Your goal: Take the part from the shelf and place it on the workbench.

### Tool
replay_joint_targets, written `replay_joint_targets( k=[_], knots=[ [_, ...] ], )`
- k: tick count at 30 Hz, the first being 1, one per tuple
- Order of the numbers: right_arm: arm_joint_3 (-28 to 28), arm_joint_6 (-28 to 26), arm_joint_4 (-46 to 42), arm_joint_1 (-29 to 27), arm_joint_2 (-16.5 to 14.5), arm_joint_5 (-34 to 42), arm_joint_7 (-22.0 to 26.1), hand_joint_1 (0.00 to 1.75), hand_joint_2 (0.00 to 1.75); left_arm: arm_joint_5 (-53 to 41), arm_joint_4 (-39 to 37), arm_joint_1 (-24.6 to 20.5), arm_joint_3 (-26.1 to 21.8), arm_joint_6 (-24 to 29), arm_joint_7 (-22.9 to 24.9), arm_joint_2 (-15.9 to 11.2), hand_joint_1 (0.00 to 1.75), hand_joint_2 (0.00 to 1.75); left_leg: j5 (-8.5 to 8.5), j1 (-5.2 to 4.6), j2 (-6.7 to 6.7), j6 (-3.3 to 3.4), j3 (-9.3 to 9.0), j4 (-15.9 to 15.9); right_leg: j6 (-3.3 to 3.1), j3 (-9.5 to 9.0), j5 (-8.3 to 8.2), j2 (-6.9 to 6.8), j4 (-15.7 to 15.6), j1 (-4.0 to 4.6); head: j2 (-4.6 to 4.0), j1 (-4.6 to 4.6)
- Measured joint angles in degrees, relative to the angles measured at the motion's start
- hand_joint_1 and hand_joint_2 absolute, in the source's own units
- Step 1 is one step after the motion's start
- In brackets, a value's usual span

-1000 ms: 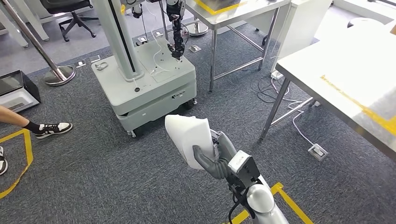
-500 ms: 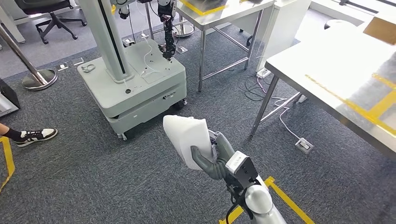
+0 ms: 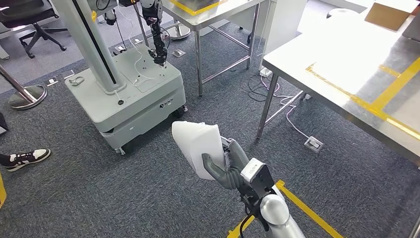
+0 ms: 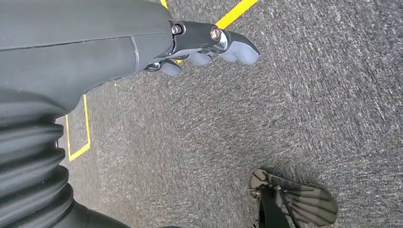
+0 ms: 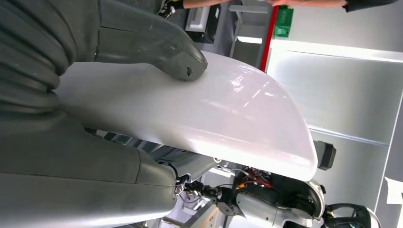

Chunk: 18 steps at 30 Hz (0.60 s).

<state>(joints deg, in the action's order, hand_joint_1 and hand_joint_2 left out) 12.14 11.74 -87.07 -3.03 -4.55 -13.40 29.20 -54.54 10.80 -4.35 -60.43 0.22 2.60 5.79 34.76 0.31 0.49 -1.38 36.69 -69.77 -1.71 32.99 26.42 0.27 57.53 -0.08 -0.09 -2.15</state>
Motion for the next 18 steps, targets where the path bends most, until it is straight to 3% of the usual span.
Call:
replay_joint_targets(
  k=[2, 3, 5, 7, 9, 11, 13, 16, 17, 18],
  knots=[
    [0.1, 0.0, 0.0, 0.0, 0.0, 0.0, 0.0, 1.75, 1.75, -0.1, 0.0, 0.1, 0.0, 0.1, 0.1, 0.0, 0.0, 1.75, 1.12, 0.13, -0.15, -0.21, 2.23, -4.6, -0.01, 0.06, 0.01, 0.57, 0.1, -0.02, 0.0, -0.02],
    [0.1, 0.0, 0.0, 0.0, 0.0, 0.0, -0.1, 1.75, 1.75, -0.1, 0.0, 0.2, 0.0, 0.1, 0.1, -0.1, 0.0, 1.75, 0.03, 0.18, -0.2, -0.25, 1.92, -3.8, 0.04, 0.05, 0.03, 0.91, 0.1, -0.07, 0.0, -0.02],
    [0.1, 0.0, 0.0, 0.0, 0.0, 0.0, -0.2, 1.75, 1.75, -0.1, 0.0, 0.2, 0.0, 0.3, 0.1, -0.1, 0.0, 1.75, -3.86, 0.43, -0.89, -0.31, -1.33, 3.2, 0.33, 0.02, 0.17, 1.6, 0.4, -0.24, 0.0, -0.02],
    [0.1, 0.0, 0.0, 0.1, 0.0, 0.0, -0.3, 1.75, 1.75, -0.2, 0.0, 0.1, 0.0, 0.3, 0.0, -0.1, 0.0, 1.75, -5.93, 0.52, -2.09, -0.09, -4.27, 9.3, 0.98, 0.29, 0.32, 2.25, 0.9, -0.25, 0.0, 0.03],
    [0.1, 0.0, 0.0, 0.0, 0.0, 0.1, -0.4, 1.75, 1.75, -0.2, -0.1, 0.1, 0.0, 0.3, 0.1, -0.1, 0.0, 1.75, -5.92, 0.32, -2.35, 0.58, -4.82, 10.4, 1.71, 0.65, 0.14, 2.81, 1.0, -0.23, 0.0, 0.08],
    [0.1, 0.0, 0.0, -0.1, 0.0, 0.2, -0.4, 1.75, 1.75, -0.3, -0.1, 0.1, 0.0, 0.3, 0.2, -0.1, 0.0, 1.75, -6.25, 0.26, -1.69, 1.44, -4.8, 10.6, 2.33, 0.9, 0.14, 2.88, 1.1, -0.36, 0.0, 0.07],
    [0.2, -0.1, 0.0, 0.0, 0.1, 0.4, -0.4, 1.75, 1.75, -0.3, -0.1, 0.1, 0.0, 0.4, 0.3, -0.1, 0.0, 1.75, -6.53, 0.34, -0.97, 2.19, -4.8, 10.9, 2.8, 2.35, 2.09, 1.69, 4.2, -0.35, 0.0, 0.03],
    [0.2, -0.2, 0.0, -0.1, 0.2, 0.6, -0.4, 1.75, 1.75, -0.2, -0.1, 0.2, -0.1, 0.4, 0.3, -0.2, 0.0, 1.75, -6.51, 0.12, 0.22, 2.64, -4.66, 10.9, 3.16, 7.55, 7.08, 0.45, 15.2, -0.35, 0.0, 0.0],
    [0.2, -0.2, 0.1, -0.1, 0.3, 0.6, -0.4, 1.75, 1.75, -0.2, -0.1, 0.3, -0.1, 0.4, 0.3, -0.2, 0.0, 1.75, -6.47, 0.02, 0.65, 2.69, -4.63, 10.9, 3.15, 8.62, 7.55, 0.4, 17.4, -0.36, 0.0, 0.0],
    [0.2, -0.2, 0.1, -0.2, 0.3, 0.6, -0.4, 1.75, 1.75, -0.2, -0.1, 0.3, -0.1, 0.4, 0.3, -0.2, 0.0, 1.75, -6.44, -0.04, 1.04, 2.72, -4.62, 10.8, 3.06, 8.61, 6.94, 0.33, 17.4, -0.35, 0.0, 0.0]
  ],
)
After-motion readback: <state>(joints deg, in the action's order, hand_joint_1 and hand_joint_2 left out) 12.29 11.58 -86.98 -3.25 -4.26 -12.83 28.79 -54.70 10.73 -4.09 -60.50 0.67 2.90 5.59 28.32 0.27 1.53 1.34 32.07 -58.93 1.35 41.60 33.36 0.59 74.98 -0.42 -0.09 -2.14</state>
